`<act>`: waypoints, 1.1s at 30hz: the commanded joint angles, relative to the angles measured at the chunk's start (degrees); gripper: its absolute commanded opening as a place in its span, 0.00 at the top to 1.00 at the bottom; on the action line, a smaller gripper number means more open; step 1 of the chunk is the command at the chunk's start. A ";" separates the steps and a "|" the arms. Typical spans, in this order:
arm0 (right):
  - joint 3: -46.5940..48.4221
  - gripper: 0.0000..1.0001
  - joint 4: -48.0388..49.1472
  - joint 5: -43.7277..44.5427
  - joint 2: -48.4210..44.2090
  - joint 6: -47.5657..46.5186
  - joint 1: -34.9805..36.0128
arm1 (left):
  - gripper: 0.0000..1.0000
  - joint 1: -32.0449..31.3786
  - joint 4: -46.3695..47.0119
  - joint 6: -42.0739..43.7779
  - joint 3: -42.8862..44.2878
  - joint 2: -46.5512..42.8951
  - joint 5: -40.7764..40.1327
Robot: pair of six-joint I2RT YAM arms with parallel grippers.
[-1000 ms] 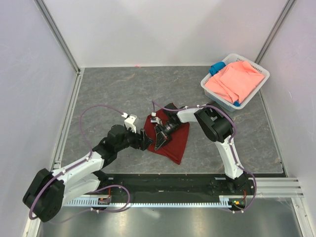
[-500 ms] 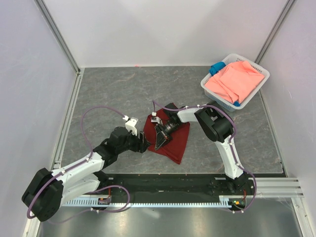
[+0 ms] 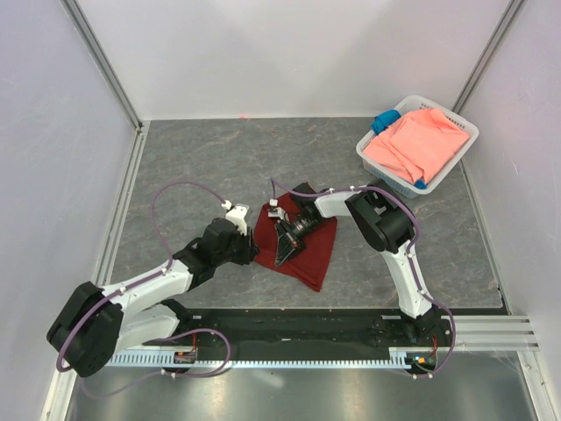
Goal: Fold the napkin, place the utensils inside, and roll it up
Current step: Roll the napkin with the utensil
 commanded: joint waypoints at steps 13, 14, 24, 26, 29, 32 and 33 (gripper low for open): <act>-3.57 0.48 -0.88 14.35 -13.87 -2.30 -0.65 | 0.98 0.56 -11.23 -5.41 10.14 8.15 -4.32; -4.01 0.46 -0.88 16.10 -14.76 -2.47 -0.56 | 0.98 0.74 -11.42 -5.59 10.75 8.51 -3.96; -15.50 0.28 3.92 46.22 -33.74 -7.31 5.84 | 0.98 5.74 -16.51 -7.09 15.77 12.55 5.69; -17.89 0.27 6.13 50.90 -38.13 -7.13 8.83 | 0.98 6.54 -17.04 -7.18 16.47 13.17 7.28; -20.97 0.26 8.78 58.64 -41.66 -6.87 13.92 | 0.98 7.59 -17.48 -7.00 17.08 13.78 9.22; -22.29 0.25 10.45 65.76 -42.81 -6.60 18.41 | 0.98 7.95 -17.66 -6.74 17.35 14.14 10.10; -22.21 0.25 10.54 68.04 -42.46 -6.60 19.12 | 0.98 8.03 -17.74 -6.74 17.35 14.22 10.45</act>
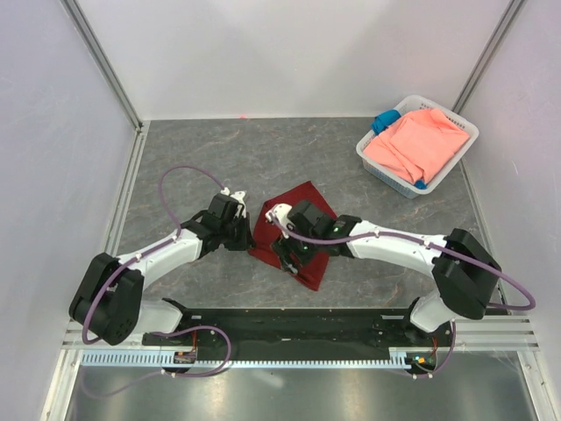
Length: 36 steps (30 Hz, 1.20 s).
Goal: Fold the napkin, place the utensils inside, and roll it up
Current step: Roll the napkin with the utensil
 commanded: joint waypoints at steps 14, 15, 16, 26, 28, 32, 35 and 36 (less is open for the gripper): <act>2.47 0.27 4.75 23.39 8.30 -5.09 11.76 | 0.98 0.74 -1.20 -1.12 2.34 0.94 4.17; 2.55 0.28 4.84 23.83 8.74 -5.19 11.76 | 0.98 0.74 -1.20 -1.12 2.42 1.03 4.34; 2.73 0.29 4.84 24.18 9.00 -5.27 11.85 | 0.98 0.74 -1.29 -1.12 2.42 1.03 4.52; 3.43 0.76 3.61 19.62 11.82 -8.87 11.50 | 0.98 0.74 0.29 -0.59 2.07 0.76 6.89; 3.78 0.88 3.09 16.99 12.08 -9.14 10.71 | 0.98 0.82 0.56 -0.59 2.16 0.76 7.33; 5.36 1.00 -0.42 6.38 12.78 -9.05 8.43 | 0.83 2.66 0.47 -1.55 1.90 -0.64 6.63; 6.33 1.00 -2.88 -0.05 12.96 -8.97 5.61 | 0.54 4.59 0.47 -2.17 0.58 -3.62 5.31; 6.60 1.00 -3.50 -4.60 13.05 -8.97 4.91 | 0.49 4.86 0.47 -2.35 -0.29 -4.50 4.26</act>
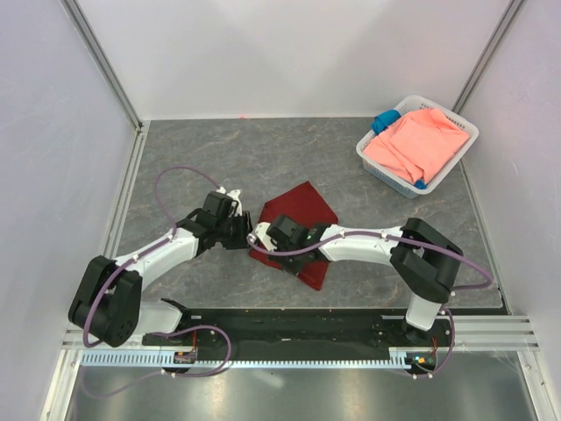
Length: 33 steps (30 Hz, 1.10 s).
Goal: Fold the napkin, place the utensils inside, and roll it up
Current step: Roll the napkin with the utensil
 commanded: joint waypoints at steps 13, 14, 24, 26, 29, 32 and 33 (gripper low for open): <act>11.36 1.00 -13.24 -46.37 11.57 -2.44 -12.50 | 0.14 2.33 9.31 -5.68 -13.21 -20.43 1.40; 11.80 1.00 -14.02 -48.06 12.97 -2.79 -13.03 | 0.13 2.33 10.10 -6.22 -14.18 -21.40 2.36; 14.27 1.00 -17.02 -57.04 21.33 -5.60 -17.77 | 0.13 2.16 13.27 -7.98 -16.64 -16.84 6.24; 14.18 1.00 -17.02 -57.39 22.21 -5.78 -18.30 | 0.14 2.24 12.84 -8.68 -16.91 -16.58 4.75; 14.00 1.00 -17.11 -58.01 23.09 -6.13 -19.18 | 0.16 2.24 12.92 -9.65 -16.82 -15.53 4.57; 14.00 1.00 -17.11 -58.27 23.44 -6.48 -19.62 | 0.21 2.24 13.80 -10.44 -16.91 -13.77 5.00; 14.00 1.00 -17.02 -58.45 23.53 -6.57 -19.71 | 0.26 2.24 13.97 -10.53 -16.91 -13.33 5.09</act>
